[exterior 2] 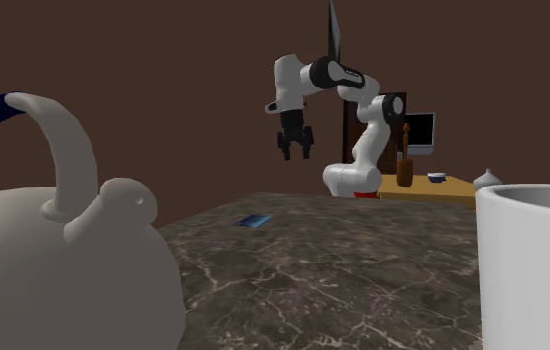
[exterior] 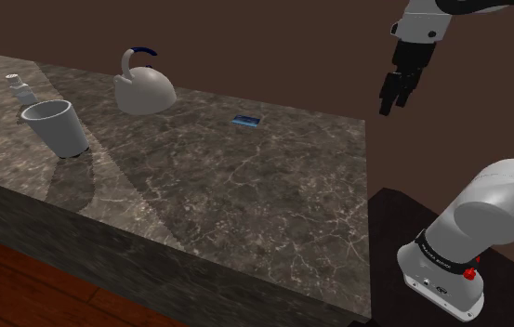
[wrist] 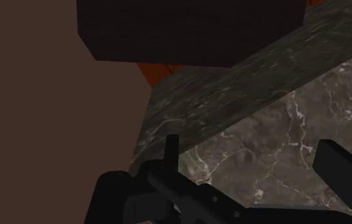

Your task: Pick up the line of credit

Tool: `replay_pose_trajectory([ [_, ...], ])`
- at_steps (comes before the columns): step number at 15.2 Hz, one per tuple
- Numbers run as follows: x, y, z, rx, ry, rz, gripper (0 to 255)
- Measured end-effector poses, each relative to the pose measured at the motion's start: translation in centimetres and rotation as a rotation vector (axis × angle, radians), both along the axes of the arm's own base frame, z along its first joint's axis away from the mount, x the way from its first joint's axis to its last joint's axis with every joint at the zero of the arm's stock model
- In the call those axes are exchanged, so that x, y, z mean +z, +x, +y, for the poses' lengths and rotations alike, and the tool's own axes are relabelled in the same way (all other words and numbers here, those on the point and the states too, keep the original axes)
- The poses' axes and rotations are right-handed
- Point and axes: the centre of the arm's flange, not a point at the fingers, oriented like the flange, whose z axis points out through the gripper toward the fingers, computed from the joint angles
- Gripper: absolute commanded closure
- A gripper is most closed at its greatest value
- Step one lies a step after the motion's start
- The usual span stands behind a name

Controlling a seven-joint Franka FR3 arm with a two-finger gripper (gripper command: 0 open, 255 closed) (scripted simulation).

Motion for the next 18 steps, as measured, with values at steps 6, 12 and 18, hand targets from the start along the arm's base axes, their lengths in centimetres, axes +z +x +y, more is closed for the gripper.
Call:
replay_pose_trajectory([
  [6,-2.0,3.3,2.0,0.063,0.017,-0.076,0],
  [12,-4.4,8.2,4.6,0.154,0.043,-0.198,0],
  [18,-6.4,13.1,8.1,0.248,0.069,-0.319,0],
])
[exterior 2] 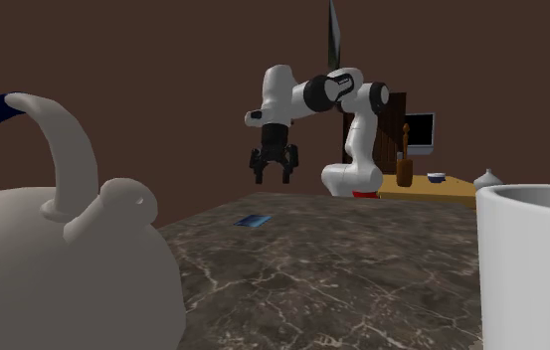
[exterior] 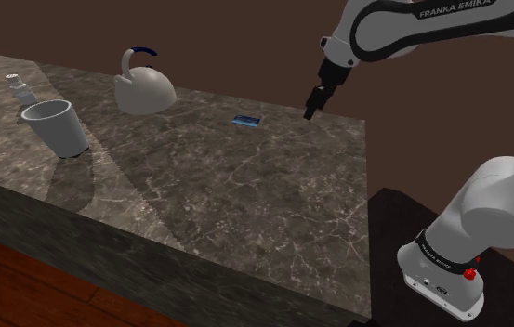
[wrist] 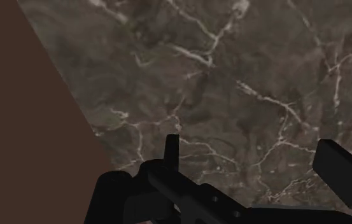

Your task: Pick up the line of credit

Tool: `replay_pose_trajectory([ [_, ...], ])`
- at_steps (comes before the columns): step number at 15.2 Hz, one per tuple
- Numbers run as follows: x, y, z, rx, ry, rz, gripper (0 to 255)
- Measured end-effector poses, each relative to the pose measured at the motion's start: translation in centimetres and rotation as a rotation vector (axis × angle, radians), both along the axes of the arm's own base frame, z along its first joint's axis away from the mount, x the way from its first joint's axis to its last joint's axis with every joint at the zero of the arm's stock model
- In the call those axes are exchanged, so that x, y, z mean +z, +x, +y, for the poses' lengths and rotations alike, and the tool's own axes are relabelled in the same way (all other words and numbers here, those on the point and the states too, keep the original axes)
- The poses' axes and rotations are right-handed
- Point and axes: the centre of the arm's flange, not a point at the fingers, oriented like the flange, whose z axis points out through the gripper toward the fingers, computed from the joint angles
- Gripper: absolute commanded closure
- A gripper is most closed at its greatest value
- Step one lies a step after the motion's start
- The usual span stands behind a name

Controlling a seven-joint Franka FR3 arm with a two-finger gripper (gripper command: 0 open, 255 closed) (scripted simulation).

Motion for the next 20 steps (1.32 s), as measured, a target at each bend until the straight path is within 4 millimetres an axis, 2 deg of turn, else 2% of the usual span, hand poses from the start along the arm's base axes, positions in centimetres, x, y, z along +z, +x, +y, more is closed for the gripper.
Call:
replay_pose_trajectory([
  [8,-1.7,6.1,5.5,0.124,0.035,-0.16,0],
  [15,-1.8,11.2,11.0,0.233,0.065,-0.302,0],
  [18,-2.2,12.8,12.8,0.271,0.076,-0.353,0],
  [20,-3.0,13.3,13.2,0.277,0.078,-0.361,0],
])
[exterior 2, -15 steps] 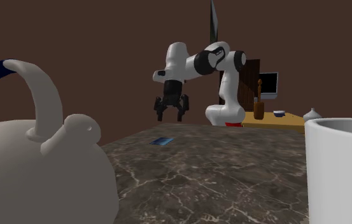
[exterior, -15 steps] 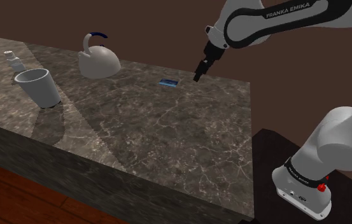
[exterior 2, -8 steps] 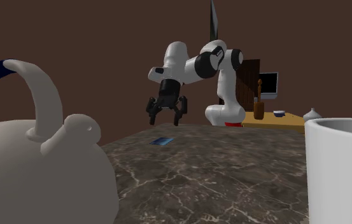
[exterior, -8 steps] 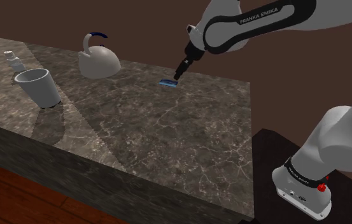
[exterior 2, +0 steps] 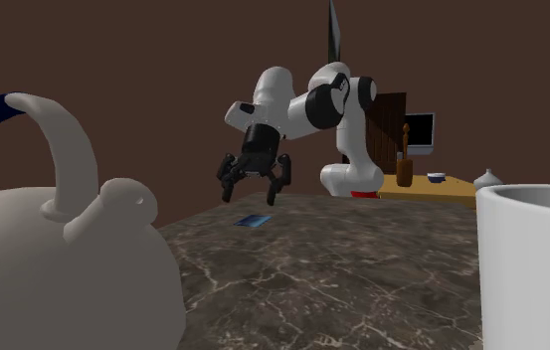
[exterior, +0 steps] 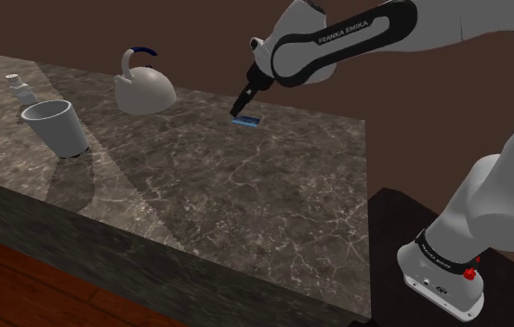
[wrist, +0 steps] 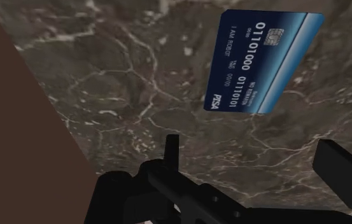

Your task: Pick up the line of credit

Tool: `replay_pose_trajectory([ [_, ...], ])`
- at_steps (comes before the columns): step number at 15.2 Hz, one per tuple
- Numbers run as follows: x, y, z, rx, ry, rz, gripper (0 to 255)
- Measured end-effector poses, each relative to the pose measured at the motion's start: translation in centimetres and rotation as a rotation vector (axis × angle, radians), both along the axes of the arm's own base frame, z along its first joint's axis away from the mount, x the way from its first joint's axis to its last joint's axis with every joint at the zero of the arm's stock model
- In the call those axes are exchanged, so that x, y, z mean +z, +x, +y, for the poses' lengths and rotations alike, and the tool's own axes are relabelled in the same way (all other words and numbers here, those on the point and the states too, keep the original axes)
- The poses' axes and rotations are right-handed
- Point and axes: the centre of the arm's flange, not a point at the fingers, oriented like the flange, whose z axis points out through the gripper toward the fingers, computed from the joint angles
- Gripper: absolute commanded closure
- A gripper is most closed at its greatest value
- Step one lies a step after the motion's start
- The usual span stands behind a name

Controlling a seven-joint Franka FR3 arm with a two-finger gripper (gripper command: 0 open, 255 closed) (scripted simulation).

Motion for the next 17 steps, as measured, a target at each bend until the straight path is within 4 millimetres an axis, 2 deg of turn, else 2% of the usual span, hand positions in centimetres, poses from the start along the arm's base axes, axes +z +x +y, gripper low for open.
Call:
replay_pose_trajectory([
  [6,-2.6,0.0,0.3,0.002,0.001,-0.003,0],
  [7,-2.8,0.0,0.3,0.002,0.001,-0.003,255],
  [17,-2.9,0.0,0.2,0.002,0.001,-0.003,255],
])
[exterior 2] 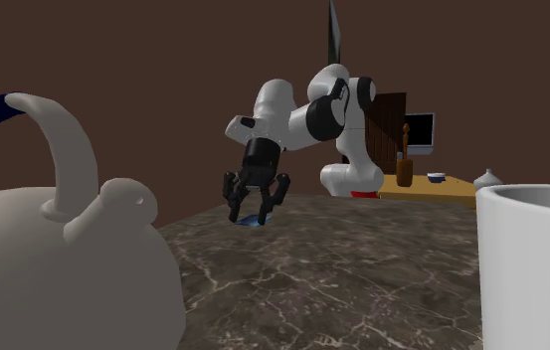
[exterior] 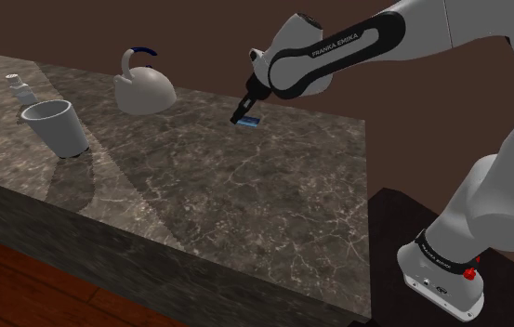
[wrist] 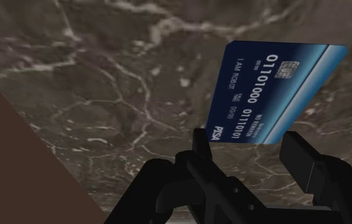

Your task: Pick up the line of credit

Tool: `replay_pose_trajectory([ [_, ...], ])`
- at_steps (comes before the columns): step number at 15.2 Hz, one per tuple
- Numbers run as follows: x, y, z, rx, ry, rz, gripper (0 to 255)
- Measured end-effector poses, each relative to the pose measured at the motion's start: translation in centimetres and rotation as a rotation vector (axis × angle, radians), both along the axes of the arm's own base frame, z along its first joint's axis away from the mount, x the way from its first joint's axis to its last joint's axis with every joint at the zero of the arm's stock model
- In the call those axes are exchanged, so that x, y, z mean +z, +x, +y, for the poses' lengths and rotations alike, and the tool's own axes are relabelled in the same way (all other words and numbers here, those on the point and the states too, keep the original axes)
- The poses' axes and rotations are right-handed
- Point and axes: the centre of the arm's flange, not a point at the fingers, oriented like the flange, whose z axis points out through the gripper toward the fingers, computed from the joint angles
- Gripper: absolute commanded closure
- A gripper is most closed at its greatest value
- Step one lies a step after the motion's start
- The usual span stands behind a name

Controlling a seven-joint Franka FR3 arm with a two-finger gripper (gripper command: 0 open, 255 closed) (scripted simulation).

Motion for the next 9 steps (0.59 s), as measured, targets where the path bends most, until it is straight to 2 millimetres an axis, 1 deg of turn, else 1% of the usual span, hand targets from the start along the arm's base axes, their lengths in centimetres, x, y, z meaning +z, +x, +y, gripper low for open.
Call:
replay_pose_trajectory([
  [3,1.0,0.0,-0.1,0.0,0.0,0.0,255],
  [9,4.2,0.1,0.0,0.0,0.0,0.0,255],
])
